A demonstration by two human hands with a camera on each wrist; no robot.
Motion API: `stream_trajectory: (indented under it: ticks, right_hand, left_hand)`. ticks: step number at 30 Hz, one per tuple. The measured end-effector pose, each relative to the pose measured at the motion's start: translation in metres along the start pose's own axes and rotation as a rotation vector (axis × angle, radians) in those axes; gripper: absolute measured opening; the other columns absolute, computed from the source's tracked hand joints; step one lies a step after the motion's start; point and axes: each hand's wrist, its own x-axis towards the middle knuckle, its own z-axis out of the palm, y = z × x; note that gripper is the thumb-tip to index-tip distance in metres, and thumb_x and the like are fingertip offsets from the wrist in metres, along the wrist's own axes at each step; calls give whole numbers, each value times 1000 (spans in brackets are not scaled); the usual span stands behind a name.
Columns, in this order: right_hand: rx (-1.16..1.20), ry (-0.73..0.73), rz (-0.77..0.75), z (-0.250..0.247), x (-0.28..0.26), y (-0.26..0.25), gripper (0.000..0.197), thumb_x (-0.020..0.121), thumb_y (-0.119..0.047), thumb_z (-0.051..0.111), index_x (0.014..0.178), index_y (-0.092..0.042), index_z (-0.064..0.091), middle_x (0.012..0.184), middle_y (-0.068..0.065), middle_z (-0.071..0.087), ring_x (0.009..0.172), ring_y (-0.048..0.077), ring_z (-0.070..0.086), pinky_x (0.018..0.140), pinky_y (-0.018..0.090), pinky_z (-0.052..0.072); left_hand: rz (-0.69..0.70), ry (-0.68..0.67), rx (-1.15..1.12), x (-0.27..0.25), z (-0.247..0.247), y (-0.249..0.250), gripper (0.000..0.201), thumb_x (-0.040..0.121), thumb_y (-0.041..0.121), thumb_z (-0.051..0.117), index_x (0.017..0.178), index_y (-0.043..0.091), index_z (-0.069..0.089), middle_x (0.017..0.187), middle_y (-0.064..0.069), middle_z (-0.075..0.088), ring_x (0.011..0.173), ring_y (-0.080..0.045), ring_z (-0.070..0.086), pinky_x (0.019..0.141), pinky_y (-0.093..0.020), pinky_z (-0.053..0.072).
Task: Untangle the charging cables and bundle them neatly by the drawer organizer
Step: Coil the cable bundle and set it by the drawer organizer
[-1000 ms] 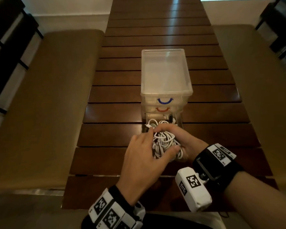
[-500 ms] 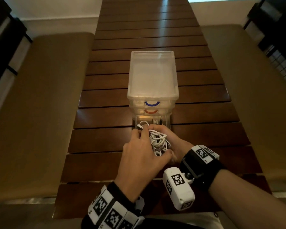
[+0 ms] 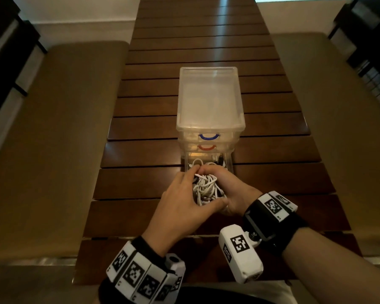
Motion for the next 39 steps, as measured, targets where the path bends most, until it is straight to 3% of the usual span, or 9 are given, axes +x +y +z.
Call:
stream_trajectory:
  ticks: [4,10,14,18,22,28,33,36,39]
  right_hand:
    - [-55,20,21,4,-1,-9,34,93,-22,48,71,-7,69,68,8,67,60,21,67,52,29,55]
    - [-82,73,43,4,0,-20,35,93,-29,52,67,-11,69,66,3,65,59,16,64,53,25,51]
    - [-86,143,-61,4,-1,-13,21,94,-27,57,83,-12,67,73,4,67,63,16,65,53,24,53]
    - [-140,150,-100,4,-3,-14,17,93,-26,60,89,-12,68,79,4,67,71,16,65,62,25,53]
    - [-194,209,-121,6,-2,-16,23,94,-27,61,102,-9,71,88,6,72,76,18,69,63,26,56]
    - [-574,557,-205,-2,0,-19,46,80,-52,69,107,-14,71,98,2,75,93,18,70,81,31,55]
    - [-1192,778,-268,2,-11,-25,63,91,-68,48,93,-8,65,83,5,59,94,27,62,71,29,41]
    - [-1252,836,-351,2,-12,-21,72,94,-69,38,97,-2,64,96,13,67,94,31,63,71,31,41]
    - [-1211,814,-371,4,-16,-18,63,103,-54,25,118,-2,58,116,21,63,108,37,60,83,34,42]
  left_hand:
    - [-20,123,-95,5,1,2,94,66,89,42,144,36,38,133,11,52,121,-8,51,102,-39,46]
    - [-10,195,49,19,9,13,79,75,65,61,142,29,41,128,7,51,117,-10,50,100,-28,41]
    - [0,179,73,19,25,12,84,79,49,64,149,20,28,147,8,37,130,-10,42,103,-24,30]
    - [-12,145,63,20,34,10,85,84,46,59,151,16,18,151,0,37,134,-19,43,109,-39,40]
    - [-46,75,93,21,34,13,86,89,41,55,155,13,6,157,-7,27,139,-24,36,112,-39,36]
    - [-20,65,112,20,42,18,90,93,38,56,154,8,-3,163,-10,6,150,-19,5,120,-32,17]
    - [-19,57,220,20,47,19,93,93,47,54,153,7,-5,163,-11,6,151,-23,3,121,-37,13]
    - [-5,99,335,23,51,19,92,94,51,49,153,6,-4,162,-12,10,150,-25,6,120,-47,3]
    - [9,49,282,25,51,18,93,93,51,49,153,5,-5,163,-13,5,151,-26,1,122,-42,2]
